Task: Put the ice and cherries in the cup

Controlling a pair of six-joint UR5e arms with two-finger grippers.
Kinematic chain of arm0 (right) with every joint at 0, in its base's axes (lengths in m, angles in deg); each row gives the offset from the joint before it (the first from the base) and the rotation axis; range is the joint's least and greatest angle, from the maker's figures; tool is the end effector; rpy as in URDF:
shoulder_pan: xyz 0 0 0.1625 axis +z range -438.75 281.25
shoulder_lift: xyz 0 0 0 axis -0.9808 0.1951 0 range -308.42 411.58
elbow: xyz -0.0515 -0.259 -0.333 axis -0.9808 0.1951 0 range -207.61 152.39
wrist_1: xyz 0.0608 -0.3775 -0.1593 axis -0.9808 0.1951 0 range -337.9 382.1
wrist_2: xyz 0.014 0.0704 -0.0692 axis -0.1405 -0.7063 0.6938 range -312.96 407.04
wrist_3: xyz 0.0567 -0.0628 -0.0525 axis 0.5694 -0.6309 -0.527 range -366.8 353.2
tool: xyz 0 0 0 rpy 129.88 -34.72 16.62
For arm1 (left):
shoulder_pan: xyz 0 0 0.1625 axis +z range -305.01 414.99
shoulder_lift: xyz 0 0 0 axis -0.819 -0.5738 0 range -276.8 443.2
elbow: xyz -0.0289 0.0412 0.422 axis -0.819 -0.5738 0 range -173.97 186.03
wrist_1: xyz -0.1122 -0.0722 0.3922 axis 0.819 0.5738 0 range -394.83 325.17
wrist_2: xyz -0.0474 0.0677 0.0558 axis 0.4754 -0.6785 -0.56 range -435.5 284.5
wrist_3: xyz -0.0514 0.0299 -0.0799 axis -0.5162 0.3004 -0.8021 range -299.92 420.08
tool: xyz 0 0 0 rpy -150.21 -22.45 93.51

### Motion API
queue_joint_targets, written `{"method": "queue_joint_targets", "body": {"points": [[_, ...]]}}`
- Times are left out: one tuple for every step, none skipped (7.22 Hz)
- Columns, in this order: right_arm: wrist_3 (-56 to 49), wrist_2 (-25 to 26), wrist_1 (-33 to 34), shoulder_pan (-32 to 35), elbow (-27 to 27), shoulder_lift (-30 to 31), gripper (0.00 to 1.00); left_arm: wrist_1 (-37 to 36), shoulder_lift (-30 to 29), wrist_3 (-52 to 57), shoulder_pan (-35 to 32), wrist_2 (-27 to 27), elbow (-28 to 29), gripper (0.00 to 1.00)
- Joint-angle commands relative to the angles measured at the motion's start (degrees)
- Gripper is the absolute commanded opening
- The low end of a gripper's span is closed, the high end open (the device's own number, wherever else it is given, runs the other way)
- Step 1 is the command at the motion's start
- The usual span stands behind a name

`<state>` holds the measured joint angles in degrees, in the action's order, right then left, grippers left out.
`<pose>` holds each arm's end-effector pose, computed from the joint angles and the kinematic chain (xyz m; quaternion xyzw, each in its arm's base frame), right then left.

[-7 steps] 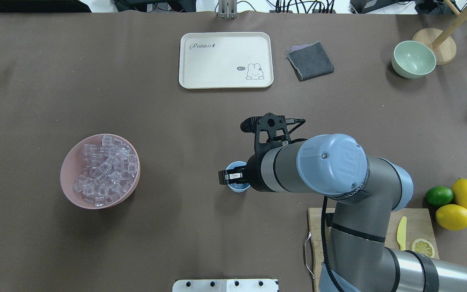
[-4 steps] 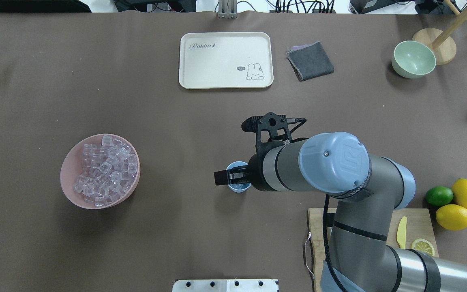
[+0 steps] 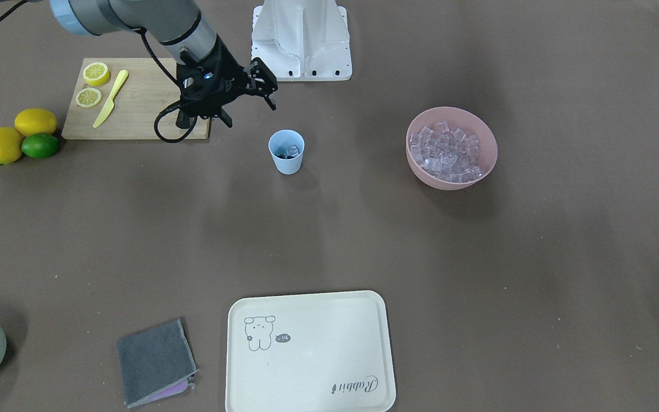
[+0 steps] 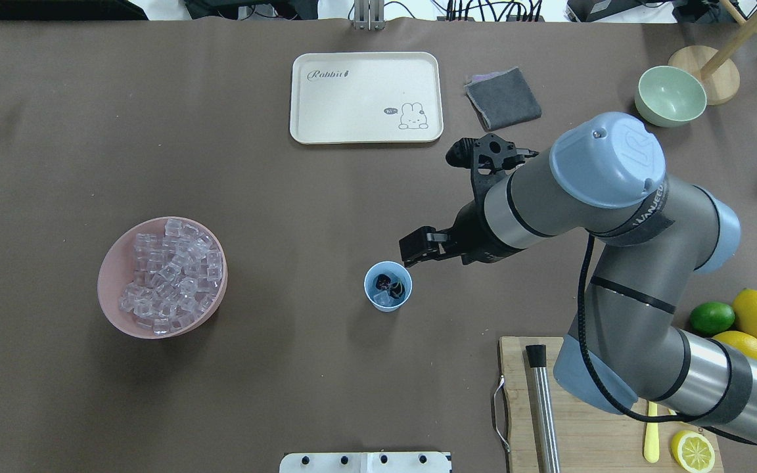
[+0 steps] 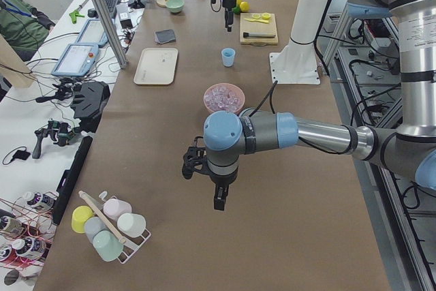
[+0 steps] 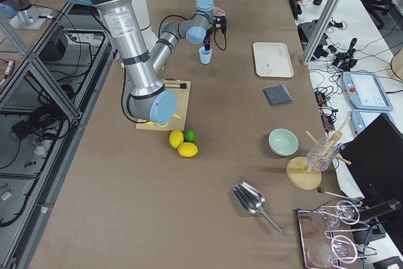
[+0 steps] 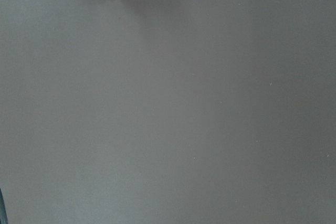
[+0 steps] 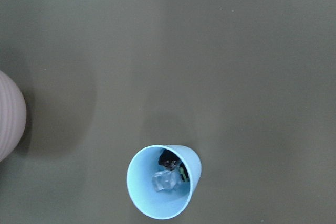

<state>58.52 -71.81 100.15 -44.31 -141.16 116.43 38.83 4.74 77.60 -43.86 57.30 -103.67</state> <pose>-0.4173 -0.3895 0.2084 0.0542 -0.5314 -0.0541 0.8437 -0.1251 -0.3768 0.6098 0.0184 0.3695 0.0443 0.9280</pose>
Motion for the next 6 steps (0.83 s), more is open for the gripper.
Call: {"method": "queue_joint_targets", "body": {"points": [[-7.4,-1.3,0.1,4.0,-0.3,4.4,1.0,9.5,1.5,-2.1,1.7,0.1,4.6,0.98],[-10.9,-2.4,0.1,6.4,-0.3,6.1,1.0,10.5,1.5,-5.6,3.1,0.2,4.8,0.98],[-14.2,-5.5,0.1,10.0,-0.6,8.6,1.0,14.9,1.6,-11.9,7.0,-0.1,5.4,0.98],[-17.8,-8.4,0.1,13.5,-0.6,10.8,1.0,20.3,1.7,-12.9,8.1,0.0,8.4,0.98],[-22.5,-9.0,0.2,16.7,-0.6,13.3,1.0,22.7,2.4,-14.1,9.4,0.0,9.1,0.98],[-29.0,-9.4,0.9,20.5,-0.5,16.4,1.0,23.1,2.3,-18.1,9.7,0.3,8.5,0.98]]}}
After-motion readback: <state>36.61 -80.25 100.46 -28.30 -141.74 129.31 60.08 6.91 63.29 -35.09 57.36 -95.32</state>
